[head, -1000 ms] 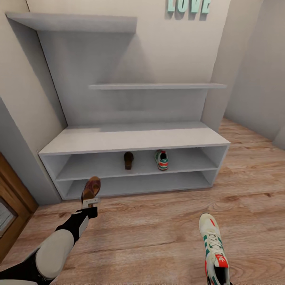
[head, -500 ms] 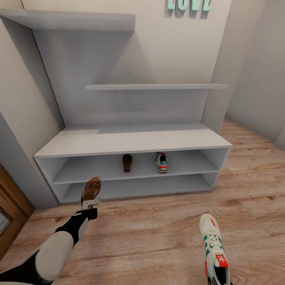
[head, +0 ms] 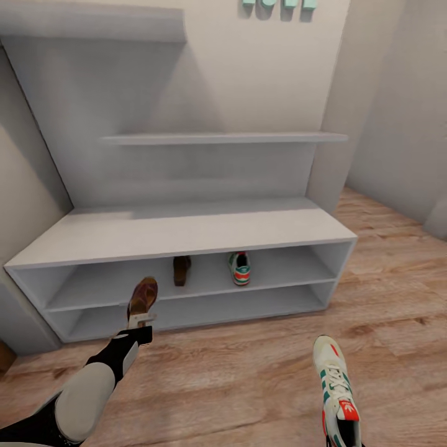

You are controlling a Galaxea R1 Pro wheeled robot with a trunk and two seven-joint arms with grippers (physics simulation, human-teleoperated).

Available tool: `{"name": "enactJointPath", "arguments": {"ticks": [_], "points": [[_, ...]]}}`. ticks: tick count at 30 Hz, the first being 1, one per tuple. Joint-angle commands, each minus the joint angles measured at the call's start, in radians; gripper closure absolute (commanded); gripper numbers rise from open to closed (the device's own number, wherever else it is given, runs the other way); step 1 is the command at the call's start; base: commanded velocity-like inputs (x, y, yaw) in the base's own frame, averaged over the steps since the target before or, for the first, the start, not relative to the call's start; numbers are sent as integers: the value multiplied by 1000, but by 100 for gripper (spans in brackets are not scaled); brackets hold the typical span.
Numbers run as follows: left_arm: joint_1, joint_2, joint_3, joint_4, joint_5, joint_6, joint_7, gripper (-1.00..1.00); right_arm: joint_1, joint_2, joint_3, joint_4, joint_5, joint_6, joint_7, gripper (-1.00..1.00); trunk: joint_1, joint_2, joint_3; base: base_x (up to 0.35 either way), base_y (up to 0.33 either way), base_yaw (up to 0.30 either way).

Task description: Pick up the two gym shoes and the two sandals from the corridor floor and place them onto the hallstand (shoe rack) in the corridor, making sure they are on the rack and not on the floor. Arrange them so the two gym shoes are next to each other and the two sandals are next to each other.

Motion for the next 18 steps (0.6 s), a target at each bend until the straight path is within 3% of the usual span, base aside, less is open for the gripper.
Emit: {"name": "enactJointPath", "arguments": {"ticks": [1,9,18], "points": [[0,0,2,-2,-8,5,0,100,-1,0,-4,1,11,-3,-5,100,0,0,-1,332,-30,-37],[0,6,4,-4,-6,4,1,100,-1,0,-3,3,12,-3,-5,100,0,0,-1,319,-6,-8],[0,6,1,-4,-6,4,0,100,-1,0,-3,3,12,-3,-5,100,0,0,-1,125,-2,0]]}}
